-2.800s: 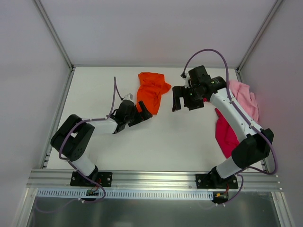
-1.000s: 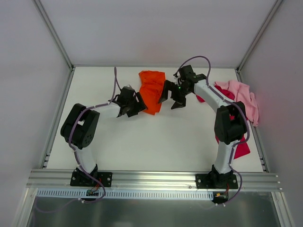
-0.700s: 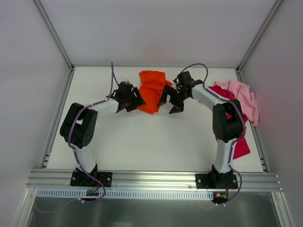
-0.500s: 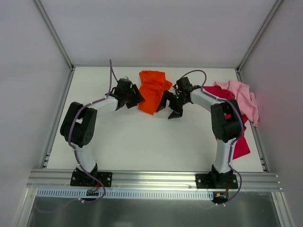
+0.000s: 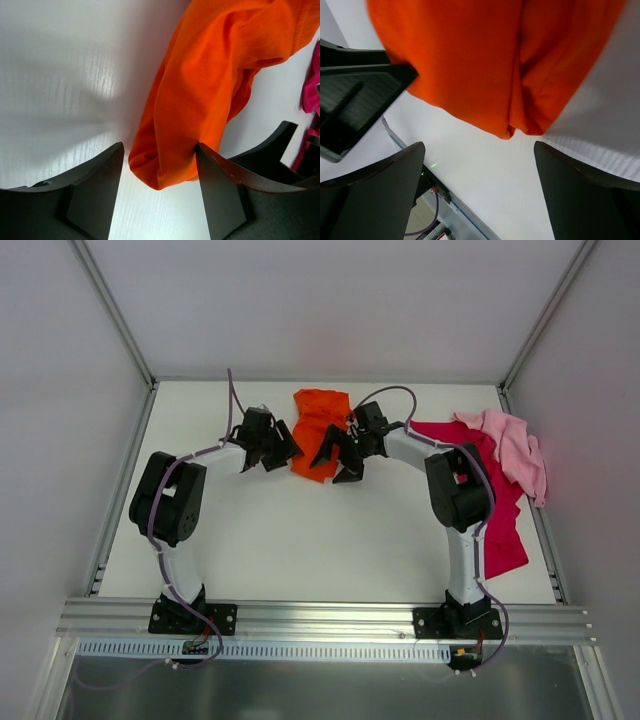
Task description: Fold and stack the t-shirts
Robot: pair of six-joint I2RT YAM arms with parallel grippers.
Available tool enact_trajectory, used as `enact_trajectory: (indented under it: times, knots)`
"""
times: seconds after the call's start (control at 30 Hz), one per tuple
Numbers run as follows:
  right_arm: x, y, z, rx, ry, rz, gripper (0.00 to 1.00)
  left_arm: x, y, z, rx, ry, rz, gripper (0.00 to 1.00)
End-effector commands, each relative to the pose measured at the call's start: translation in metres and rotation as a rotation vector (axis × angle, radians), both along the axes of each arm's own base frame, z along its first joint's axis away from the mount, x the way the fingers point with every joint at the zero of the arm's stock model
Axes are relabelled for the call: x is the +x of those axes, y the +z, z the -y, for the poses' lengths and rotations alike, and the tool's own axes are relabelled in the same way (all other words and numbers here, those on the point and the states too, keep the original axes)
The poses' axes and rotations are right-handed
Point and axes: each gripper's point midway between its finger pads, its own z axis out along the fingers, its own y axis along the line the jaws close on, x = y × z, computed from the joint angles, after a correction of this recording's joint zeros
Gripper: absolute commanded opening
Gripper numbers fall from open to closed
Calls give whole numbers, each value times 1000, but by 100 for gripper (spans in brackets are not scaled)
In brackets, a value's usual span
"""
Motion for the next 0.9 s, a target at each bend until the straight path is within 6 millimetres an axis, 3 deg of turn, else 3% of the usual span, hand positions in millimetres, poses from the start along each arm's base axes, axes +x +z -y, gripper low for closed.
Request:
enact_trajectory:
  times: [0.0, 0.37, 0.6, 0.87]
  knots:
    - [26, 27, -7, 23, -7, 105, 96, 2, -2, -2, -34, 0, 10, 60]
    - [37, 22, 11, -76, -27, 144, 94, 10, -1, -1, -77, 3, 9, 60]
    - [30, 4, 46, -212, -35, 149, 92, 14, -2, -2, -91, 10, 4, 59]
    - [29, -5, 35, -114, -52, 131, 89, 12, -4, -1, -107, 11, -9, 59]
